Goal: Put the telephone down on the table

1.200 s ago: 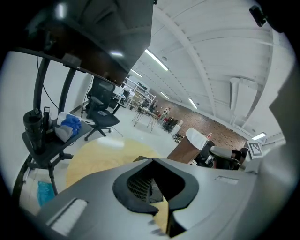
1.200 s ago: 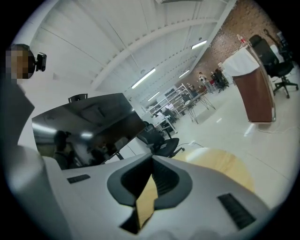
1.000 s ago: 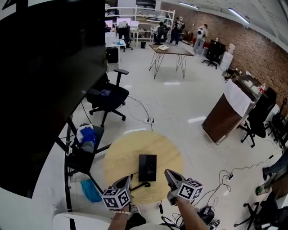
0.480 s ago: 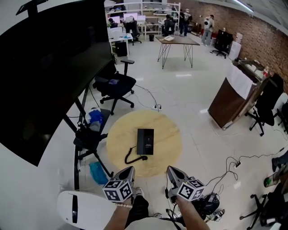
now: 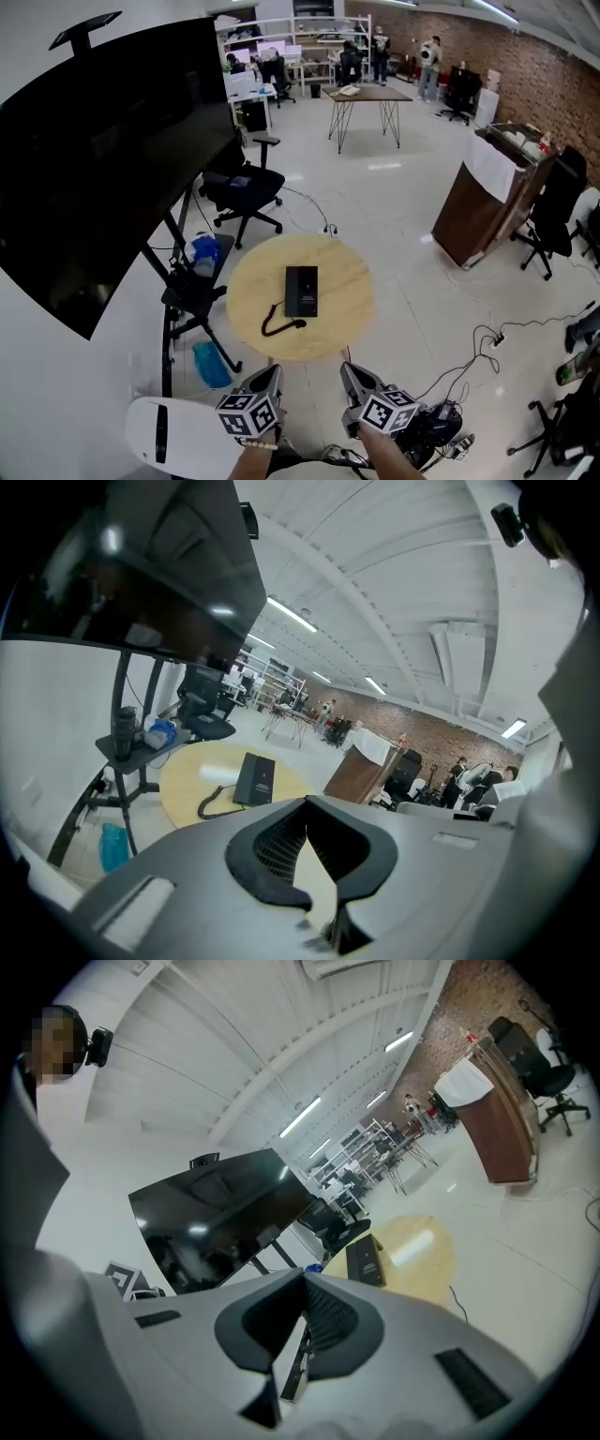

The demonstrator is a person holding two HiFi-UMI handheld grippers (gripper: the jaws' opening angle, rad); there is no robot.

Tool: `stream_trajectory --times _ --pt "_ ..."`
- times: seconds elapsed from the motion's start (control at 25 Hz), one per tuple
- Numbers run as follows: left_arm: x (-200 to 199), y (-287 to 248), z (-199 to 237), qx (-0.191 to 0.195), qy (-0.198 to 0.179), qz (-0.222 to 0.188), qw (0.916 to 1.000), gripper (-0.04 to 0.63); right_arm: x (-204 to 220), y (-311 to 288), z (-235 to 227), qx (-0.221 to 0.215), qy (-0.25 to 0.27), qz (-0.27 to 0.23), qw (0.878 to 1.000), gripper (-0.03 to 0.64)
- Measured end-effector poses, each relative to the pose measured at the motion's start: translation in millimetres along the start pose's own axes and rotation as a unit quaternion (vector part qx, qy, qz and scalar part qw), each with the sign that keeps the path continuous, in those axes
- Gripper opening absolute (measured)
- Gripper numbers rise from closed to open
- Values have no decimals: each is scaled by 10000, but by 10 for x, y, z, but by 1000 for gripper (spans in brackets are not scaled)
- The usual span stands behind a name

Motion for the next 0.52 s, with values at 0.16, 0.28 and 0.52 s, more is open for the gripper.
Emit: stream_trajectory --times 0.16,0.28,0.52 --pt "-83 3 41 90 -18 5 10000 -15 -103 -25 69 110 92 -99 9998 9" --pt "-145 -9 100 144 -15 1 9999 -15 -122 -76 148 146 189 -114 9997 9" --pt "-214 -2 208 257 23 -12 9997 -15 -45 -212 294 164 263 -66 9995 9"
Point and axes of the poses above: the fingertips, and each gripper's own axes: y backward along the fingers, z to its left, x out of its underside, the point moved 2 cm from there along y, backward along the fingers, and after that the axes turned 4 degrees about -x, right-handed, at the moved point
